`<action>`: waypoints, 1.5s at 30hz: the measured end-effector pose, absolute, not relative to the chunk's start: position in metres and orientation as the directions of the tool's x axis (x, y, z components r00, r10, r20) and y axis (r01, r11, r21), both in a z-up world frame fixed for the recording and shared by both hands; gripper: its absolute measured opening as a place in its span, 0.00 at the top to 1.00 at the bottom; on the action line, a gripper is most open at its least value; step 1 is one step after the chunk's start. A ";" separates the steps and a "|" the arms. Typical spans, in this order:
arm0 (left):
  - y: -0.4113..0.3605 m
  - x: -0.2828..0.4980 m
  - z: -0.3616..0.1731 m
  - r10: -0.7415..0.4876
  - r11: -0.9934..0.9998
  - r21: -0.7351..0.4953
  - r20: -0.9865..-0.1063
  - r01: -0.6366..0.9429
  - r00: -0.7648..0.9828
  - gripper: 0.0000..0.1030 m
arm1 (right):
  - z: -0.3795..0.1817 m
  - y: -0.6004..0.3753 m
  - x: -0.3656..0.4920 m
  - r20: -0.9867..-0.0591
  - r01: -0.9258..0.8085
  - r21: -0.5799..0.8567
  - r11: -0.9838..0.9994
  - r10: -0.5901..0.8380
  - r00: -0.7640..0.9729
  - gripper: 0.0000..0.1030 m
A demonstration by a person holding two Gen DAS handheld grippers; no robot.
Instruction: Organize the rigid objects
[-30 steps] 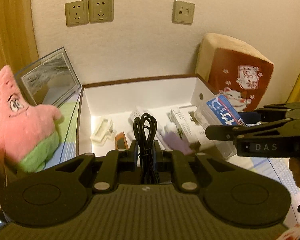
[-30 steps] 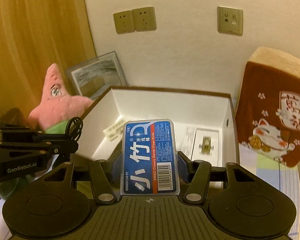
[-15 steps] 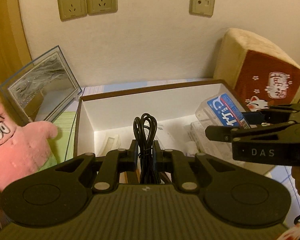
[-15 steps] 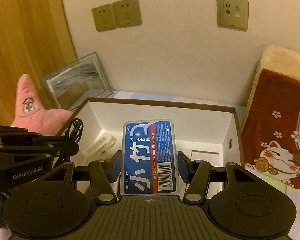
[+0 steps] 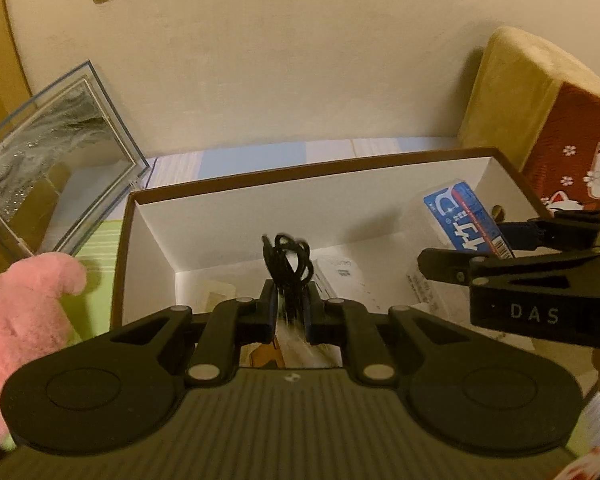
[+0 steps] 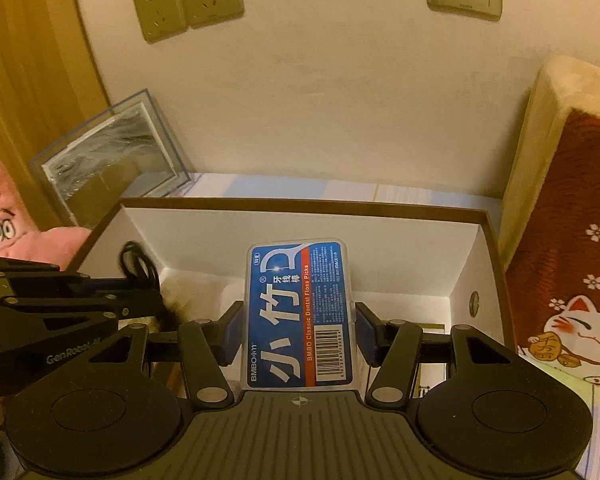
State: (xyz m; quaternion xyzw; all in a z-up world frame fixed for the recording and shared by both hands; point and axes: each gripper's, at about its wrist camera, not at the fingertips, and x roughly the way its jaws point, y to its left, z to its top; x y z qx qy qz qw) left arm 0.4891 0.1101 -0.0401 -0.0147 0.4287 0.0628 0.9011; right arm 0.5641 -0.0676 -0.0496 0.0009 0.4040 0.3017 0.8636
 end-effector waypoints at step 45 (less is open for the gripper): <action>0.099 0.443 -0.013 0.055 0.991 -0.043 -0.737 -0.129 0.674 0.47 | -0.028 -0.110 0.524 -0.633 -0.459 0.339 0.821 0.561 0.534 0.23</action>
